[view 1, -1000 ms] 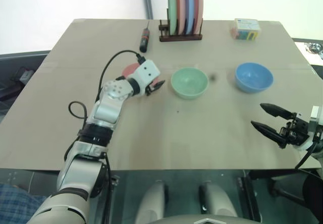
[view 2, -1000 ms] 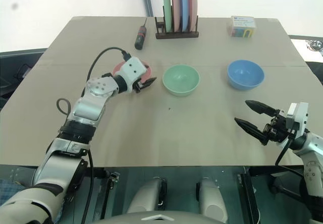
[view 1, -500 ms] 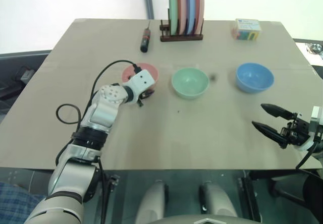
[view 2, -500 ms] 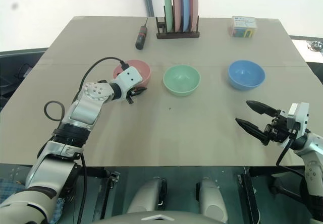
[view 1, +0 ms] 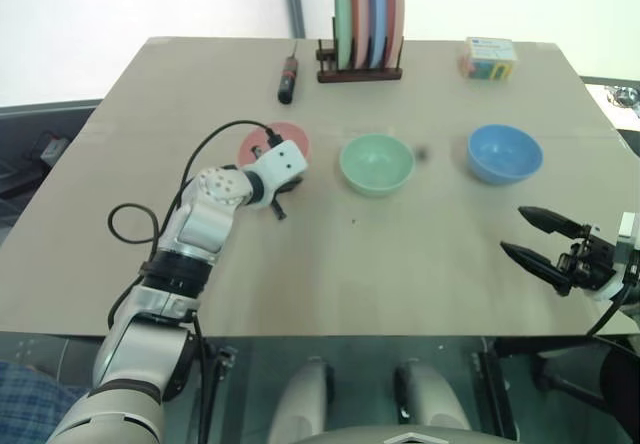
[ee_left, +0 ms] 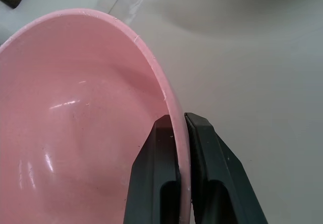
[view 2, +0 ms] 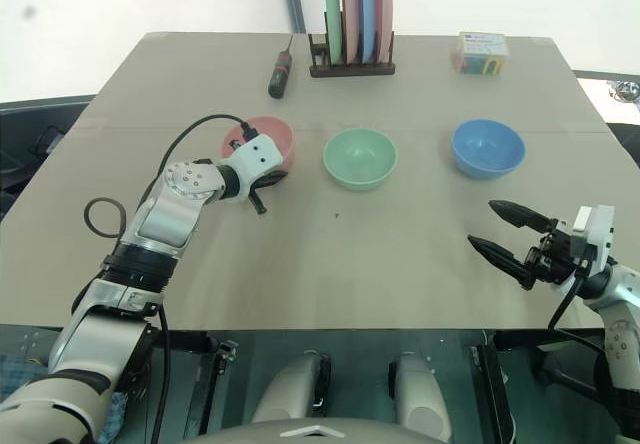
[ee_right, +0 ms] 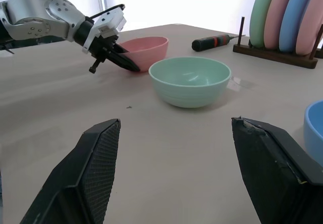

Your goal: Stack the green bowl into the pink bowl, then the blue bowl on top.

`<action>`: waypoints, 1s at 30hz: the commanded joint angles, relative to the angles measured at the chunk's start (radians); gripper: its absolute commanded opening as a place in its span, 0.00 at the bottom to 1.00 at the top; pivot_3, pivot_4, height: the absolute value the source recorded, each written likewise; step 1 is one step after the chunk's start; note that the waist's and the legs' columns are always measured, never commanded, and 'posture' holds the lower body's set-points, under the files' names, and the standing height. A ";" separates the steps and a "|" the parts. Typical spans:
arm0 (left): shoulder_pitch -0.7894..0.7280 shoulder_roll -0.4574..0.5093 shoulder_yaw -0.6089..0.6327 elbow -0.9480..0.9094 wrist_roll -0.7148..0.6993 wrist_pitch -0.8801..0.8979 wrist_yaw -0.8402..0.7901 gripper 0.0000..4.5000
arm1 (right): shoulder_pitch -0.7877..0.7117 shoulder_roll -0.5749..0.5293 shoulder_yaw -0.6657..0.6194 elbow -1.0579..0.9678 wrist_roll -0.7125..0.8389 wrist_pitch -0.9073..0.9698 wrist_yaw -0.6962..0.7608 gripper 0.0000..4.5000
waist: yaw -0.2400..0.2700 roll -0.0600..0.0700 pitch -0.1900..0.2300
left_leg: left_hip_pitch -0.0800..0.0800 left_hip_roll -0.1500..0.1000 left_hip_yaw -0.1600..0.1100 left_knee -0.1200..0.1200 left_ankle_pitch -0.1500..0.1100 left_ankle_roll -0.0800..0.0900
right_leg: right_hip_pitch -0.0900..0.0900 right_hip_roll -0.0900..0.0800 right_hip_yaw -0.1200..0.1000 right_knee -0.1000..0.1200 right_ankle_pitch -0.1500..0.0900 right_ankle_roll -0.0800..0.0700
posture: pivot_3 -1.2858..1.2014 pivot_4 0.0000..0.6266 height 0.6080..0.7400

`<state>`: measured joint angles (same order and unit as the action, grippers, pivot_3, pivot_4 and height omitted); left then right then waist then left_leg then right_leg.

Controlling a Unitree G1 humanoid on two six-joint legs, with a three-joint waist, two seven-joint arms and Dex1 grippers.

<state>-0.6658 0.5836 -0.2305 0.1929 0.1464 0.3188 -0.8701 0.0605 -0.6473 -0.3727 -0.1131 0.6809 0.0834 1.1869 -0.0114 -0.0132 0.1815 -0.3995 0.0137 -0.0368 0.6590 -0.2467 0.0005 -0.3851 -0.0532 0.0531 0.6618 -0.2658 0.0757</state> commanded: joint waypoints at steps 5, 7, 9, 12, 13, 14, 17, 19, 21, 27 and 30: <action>0.056 0.001 -0.038 -0.329 -0.140 -0.332 -0.166 0.00 | 0.014 -0.013 -0.026 -0.028 0.001 -0.019 0.010 0.82 | 0.001 0.000 0.000 | 0.000 0.000 0.000 0.000 0.000 0.000 | 0.000 -0.001 0.000 0.000 0.000 0.000 | 0.52 0.24 1.00; 0.077 0.011 -0.060 -0.386 -0.170 -0.360 -0.212 0.00 | 0.012 -0.012 -0.026 -0.033 0.002 -0.015 0.005 0.82 | -0.001 0.000 0.000 | 0.000 0.000 0.001 0.000 0.000 0.000 | 0.000 -0.001 0.001 0.000 0.000 0.000 | 0.52 0.24 1.00; 0.097 0.026 -0.081 -0.417 -0.187 -0.360 -0.255 0.00 | 0.010 -0.012 -0.025 -0.035 0.002 -0.014 0.001 0.82 | -0.005 0.001 0.000 | 0.001 0.000 0.002 0.000 0.000 0.000 | 0.000 0.000 0.002 0.001 0.000 0.000 | 0.52 0.24 1.00; 0.116 0.050 -0.108 -0.427 -0.210 -0.351 -0.321 0.00 | 0.008 -0.013 -0.025 -0.038 0.001 -0.013 -0.004 0.82 | -0.005 0.001 0.000 | 0.002 0.001 0.002 0.000 0.000 0.000 | 0.000 0.001 0.002 0.001 0.000 0.000 | 0.52 0.24 1.00; 0.119 0.061 -0.116 -0.427 -0.212 -0.355 -0.343 0.00 | 0.008 -0.014 -0.025 -0.039 0.001 -0.012 -0.005 0.82 | -0.004 0.001 0.000 | 0.002 0.001 0.002 0.000 0.000 0.000 | 0.000 0.001 0.002 0.001 0.000 0.000 | 0.52 0.24 1.00; 0.120 0.070 -0.125 -0.423 -0.209 -0.361 -0.361 0.00 | 0.009 -0.014 -0.025 -0.042 0.001 -0.011 -0.007 0.82 | -0.003 0.001 0.000 | 0.002 0.001 0.002 0.001 0.000 0.000 | 0.000 0.001 0.002 0.001 0.000 0.000 | 0.52 0.24 1.00; 0.120 0.094 -0.144 -0.421 -0.219 -0.348 -0.411 0.00 | 0.013 -0.015 -0.028 -0.049 0.001 -0.009 -0.013 0.82 | -0.002 0.001 0.000 | 0.001 0.001 0.002 0.002 0.000 0.000 | 0.001 0.001 0.002 0.001 0.000 0.000 | 0.52 0.24 1.00; 0.116 0.106 -0.152 -0.420 -0.220 -0.325 -0.442 0.00 | 0.017 -0.016 -0.029 -0.054 0.001 -0.008 -0.017 0.82 | -0.002 0.001 0.000 | 0.001 0.001 0.002 0.002 0.000 0.000 | 0.001 0.001 0.002 0.000 0.000 0.000 | 0.52 0.24 1.00; 0.111 0.111 -0.160 -0.409 -0.200 -0.313 -0.451 0.09 | 0.021 -0.015 -0.029 -0.061 0.001 -0.007 -0.023 0.82 | -0.002 0.001 0.000 | 0.001 0.001 0.002 0.002 0.000 0.000 | 0.001 0.001 0.002 0.000 0.000 0.000 | 0.52 0.24 1.00; 0.098 0.084 -0.164 -0.378 -0.207 -0.313 -0.448 0.63 | 0.026 -0.012 -0.025 -0.076 0.003 -0.003 -0.035 0.82 | -0.002 0.001 0.000 | 0.001 0.001 0.002 0.002 0.000 0.000 | 0.001 0.001 0.002 0.001 0.000 0.000 | 0.52 0.24 1.00; 0.100 0.071 -0.138 -0.372 -0.242 -0.316 -0.446 0.91 | 0.026 -0.013 -0.024 -0.078 0.004 -0.002 -0.040 0.82 | -0.002 0.001 0.000 | 0.001 0.001 0.002 0.002 0.000 0.000 | 0.001 0.001 0.002 0.001 0.000 0.000 | 0.52 0.24 1.00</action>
<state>-0.5551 0.6585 -0.4004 -0.1720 -0.0539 0.0048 -1.3137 0.0838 -0.6484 -0.3726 -0.1558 0.6747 0.0838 1.1488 -0.0135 -0.0126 0.1812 -0.3983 0.0146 -0.0352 0.6613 -0.2467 0.0007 -0.3843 -0.0522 0.0548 0.6625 -0.2659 0.0756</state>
